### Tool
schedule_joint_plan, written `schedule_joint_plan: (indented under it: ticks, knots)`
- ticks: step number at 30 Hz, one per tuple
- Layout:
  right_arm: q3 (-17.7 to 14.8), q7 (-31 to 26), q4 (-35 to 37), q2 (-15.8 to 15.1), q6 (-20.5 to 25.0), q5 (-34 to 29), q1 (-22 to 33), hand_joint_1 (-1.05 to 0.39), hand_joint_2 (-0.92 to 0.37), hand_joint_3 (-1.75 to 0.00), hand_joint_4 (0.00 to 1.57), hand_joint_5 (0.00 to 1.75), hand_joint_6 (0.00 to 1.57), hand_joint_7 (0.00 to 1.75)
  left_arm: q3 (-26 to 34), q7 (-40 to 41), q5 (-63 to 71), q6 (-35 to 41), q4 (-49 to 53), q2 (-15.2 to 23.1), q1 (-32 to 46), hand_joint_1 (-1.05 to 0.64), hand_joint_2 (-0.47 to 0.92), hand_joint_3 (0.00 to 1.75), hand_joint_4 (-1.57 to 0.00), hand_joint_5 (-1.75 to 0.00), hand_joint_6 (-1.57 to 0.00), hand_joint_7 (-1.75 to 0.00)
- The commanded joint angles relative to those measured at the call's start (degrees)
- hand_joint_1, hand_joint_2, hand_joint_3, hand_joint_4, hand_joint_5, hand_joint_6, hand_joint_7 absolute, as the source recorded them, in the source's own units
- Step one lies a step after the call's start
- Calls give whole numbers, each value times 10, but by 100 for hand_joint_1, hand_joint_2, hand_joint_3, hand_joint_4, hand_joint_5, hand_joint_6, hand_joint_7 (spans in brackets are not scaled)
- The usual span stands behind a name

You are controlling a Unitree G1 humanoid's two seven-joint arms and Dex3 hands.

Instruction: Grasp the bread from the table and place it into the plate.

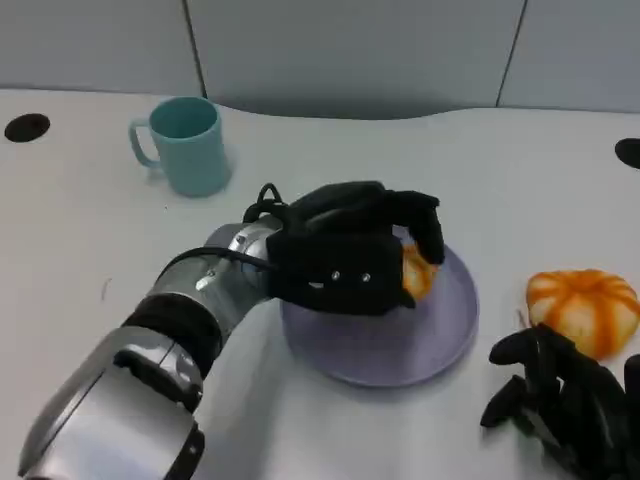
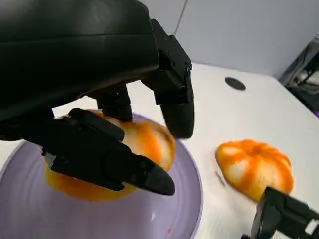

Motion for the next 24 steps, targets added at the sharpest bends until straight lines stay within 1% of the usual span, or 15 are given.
schedule_joint_plan:
  ticks: [1,2,6,7,8,12,14,16,18,22,24]
  knots:
    - [-4,2,6,-3,-1,7,2,-33,-92,-63,56,175,37,172,-2,-27,0,-10,-1,11,-28,-79,92,12,-5,-77,-27,-36]
    - [-3,2,5,-4,3,6,1,-33,-92,-63,56,175,38,172,2,-39,-7,-11,-1,11,-28,-80,92,13,-5,-77,-26,-35]
    - [1,-5,1,-8,10,-2,-1,-33,-92,-63,55,175,36,171,15,-59,-23,-23,-2,15,-28,-85,92,19,0,-58,-17,-24]
    - [0,-5,2,-7,9,-2,-1,-33,-92,-63,55,175,36,171,20,-63,-29,-26,-3,19,-28,-85,92,20,0,-56,-17,-23]
    - [-1,-5,3,-6,8,-1,-1,-34,-92,-63,55,175,37,171,24,-67,-35,-28,-5,21,-29,-86,92,22,0,-48,-14,-21]
    - [-8,-2,5,-2,5,9,-1,-35,-92,-61,54,175,37,170,68,-94,-86,-42,-13,38,-19,-84,92,25,0,-38,-15,-18]
    - [-9,2,5,-3,4,13,0,-35,-92,-61,54,175,37,171,107,-117,-134,-57,-22,49,2,-83,92,26,-1,-37,-16,-17]
    - [-9,5,7,-7,4,13,-1,-35,-92,-61,54,175,37,171,149,-157,-190,-49,-32,53,26,-79,92,24,-4,-40,-19,-16]
    - [-8,5,5,-10,8,9,-1,-35,-92,-62,55,175,36,172,184,-198,-241,-34,-46,62,54,-80,92,22,-5,-42,-21,-15]
    - [-8,4,2,-12,10,7,0,-36,-92,-62,54,175,36,173,229,-266,-310,-8,-77,74,100,-82,92,24,-6,-43,-21,-12]
    - [-5,4,3,-16,7,2,1,-36,-92,-63,56,175,37,174,263,-301,-359,16,-98,74,143,-79,92,27,-18,-48,-26,-11]
